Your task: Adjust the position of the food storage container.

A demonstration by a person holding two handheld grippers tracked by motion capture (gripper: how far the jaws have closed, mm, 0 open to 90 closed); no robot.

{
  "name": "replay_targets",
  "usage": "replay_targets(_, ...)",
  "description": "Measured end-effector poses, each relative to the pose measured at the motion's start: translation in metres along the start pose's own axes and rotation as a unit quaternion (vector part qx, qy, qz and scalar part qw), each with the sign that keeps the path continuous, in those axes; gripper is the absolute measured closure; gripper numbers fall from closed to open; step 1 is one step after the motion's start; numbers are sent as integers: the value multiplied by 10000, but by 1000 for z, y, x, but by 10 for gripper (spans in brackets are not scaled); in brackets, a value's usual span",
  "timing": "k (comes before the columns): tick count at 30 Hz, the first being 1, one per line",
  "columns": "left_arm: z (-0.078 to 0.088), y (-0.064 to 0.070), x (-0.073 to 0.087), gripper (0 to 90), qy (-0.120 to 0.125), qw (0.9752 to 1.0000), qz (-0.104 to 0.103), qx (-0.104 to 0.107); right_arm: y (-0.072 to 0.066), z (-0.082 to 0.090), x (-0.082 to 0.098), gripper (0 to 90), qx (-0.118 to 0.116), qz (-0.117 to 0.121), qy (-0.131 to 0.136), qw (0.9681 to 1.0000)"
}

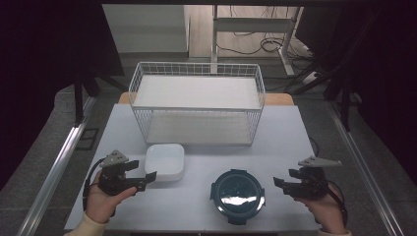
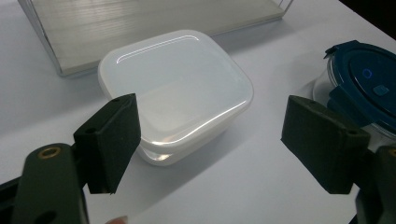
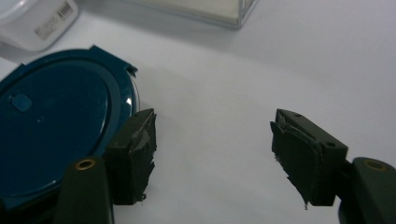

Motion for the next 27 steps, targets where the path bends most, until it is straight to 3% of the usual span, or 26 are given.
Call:
replay_targets(6,0,1,1,193,-2,10000,-5,24,-4,-6,11,399,4,29,-398,9992)
replay_targets(11,-1,1,3,193,-55,10000,-1,29,-12,-15,21,578,-73,142,-767,9969)
replay_targets(21,-5,3,5,196,-103,9999,-29,42,-22,-30,28,854,-250,463,-1151,9920)
replay_targets(27,-4,3,4,202,-61,10000,-14,13,-28,-35,29,892,-292,541,-1287,9898)
Point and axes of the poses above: each handheld gripper's, and its own axes: z roughly backward along the jaws, x roughly out of its underside, y roughly to its right, the point moved 4 cm from there along -z, roughly forward along the jaws, and after that the axes turned 9 degrees about -z, right-handed, at the moved point
